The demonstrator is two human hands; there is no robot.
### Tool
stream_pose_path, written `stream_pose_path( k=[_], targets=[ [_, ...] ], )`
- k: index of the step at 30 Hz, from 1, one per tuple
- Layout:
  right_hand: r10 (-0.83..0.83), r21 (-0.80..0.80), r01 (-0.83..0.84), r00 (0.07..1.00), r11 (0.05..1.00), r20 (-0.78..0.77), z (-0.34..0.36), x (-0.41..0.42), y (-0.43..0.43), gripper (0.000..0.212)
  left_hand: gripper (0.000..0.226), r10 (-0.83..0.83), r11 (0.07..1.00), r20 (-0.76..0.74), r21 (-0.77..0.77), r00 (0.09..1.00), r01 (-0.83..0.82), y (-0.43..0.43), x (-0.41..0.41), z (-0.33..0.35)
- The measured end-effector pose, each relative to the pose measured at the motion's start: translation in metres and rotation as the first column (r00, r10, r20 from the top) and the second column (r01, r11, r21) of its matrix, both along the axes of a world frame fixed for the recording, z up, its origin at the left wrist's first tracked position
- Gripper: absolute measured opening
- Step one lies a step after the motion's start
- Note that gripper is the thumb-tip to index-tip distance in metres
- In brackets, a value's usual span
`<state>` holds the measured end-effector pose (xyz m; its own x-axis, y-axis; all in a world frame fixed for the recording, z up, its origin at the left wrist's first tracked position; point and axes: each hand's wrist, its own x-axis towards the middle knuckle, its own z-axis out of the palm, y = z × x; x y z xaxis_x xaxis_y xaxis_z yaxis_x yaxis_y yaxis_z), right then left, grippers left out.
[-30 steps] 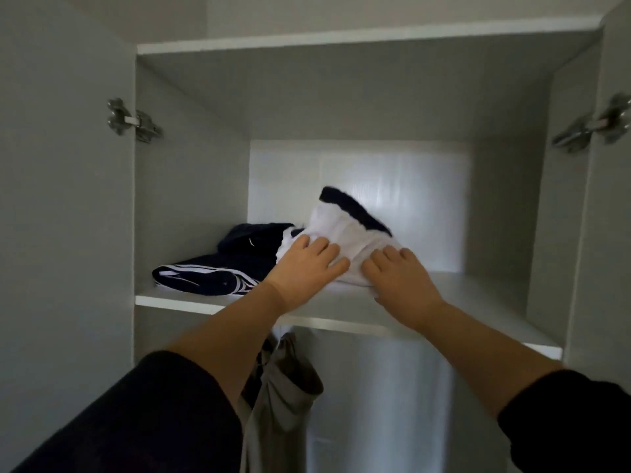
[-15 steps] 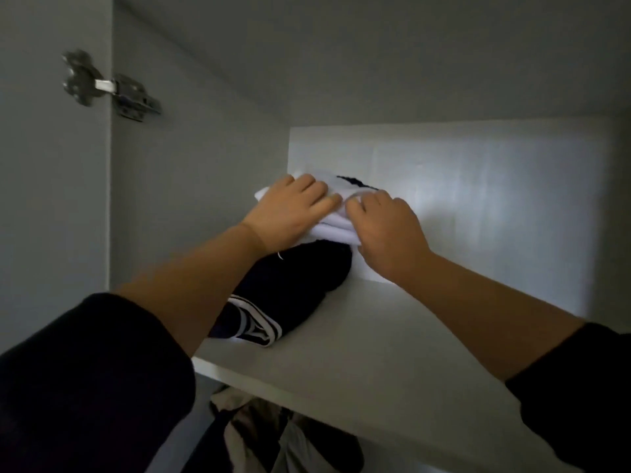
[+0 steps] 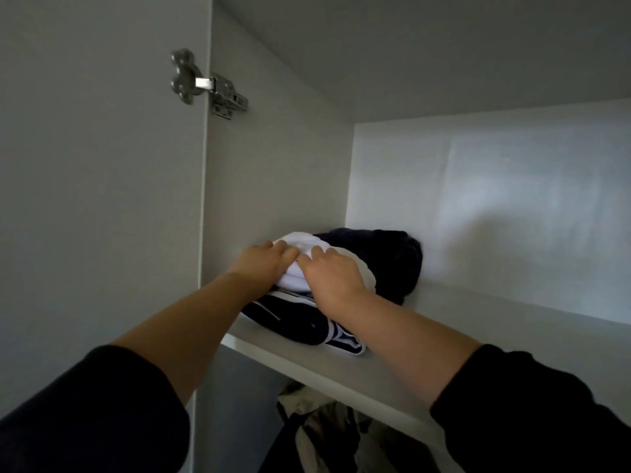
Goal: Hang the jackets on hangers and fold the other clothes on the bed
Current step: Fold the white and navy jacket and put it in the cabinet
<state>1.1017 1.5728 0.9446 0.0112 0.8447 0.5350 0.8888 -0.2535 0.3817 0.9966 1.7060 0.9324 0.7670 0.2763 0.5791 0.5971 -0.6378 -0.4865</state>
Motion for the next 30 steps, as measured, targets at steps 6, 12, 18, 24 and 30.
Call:
stream_pose_path(
  k=[6,12,18,24,30],
  targets=[
    [0.145,-0.039,-0.15,0.983,0.988,-0.113,0.007,0.014,0.012,0.044,0.047,0.046,0.985,0.006,-0.164,0.999,-0.044,0.001,0.014,0.014],
    [0.286,0.417,-0.006,0.736,0.909,-0.614,0.037,0.055,0.0,0.026,0.033,0.111,0.858,0.119,-0.513,0.987,-0.034,0.005,0.017,0.075],
    [-0.088,-0.151,-0.012,0.763,0.988,-0.64,0.02,0.039,0.018,0.039,0.042,-0.042,0.75,0.136,-0.651,0.99,0.121,-0.004,0.052,0.051],
    [-0.197,-0.345,-0.021,0.788,0.938,-0.583,0.023,0.042,0.036,0.044,0.047,0.112,0.667,0.052,-0.744,0.992,-0.036,0.004,0.046,0.028],
    [-0.036,-0.067,-0.031,0.585,0.997,-0.81,0.007,0.054,0.04,0.036,0.045,0.168,0.729,0.113,-0.683,0.979,-0.046,0.011,0.053,0.015]
  ],
)
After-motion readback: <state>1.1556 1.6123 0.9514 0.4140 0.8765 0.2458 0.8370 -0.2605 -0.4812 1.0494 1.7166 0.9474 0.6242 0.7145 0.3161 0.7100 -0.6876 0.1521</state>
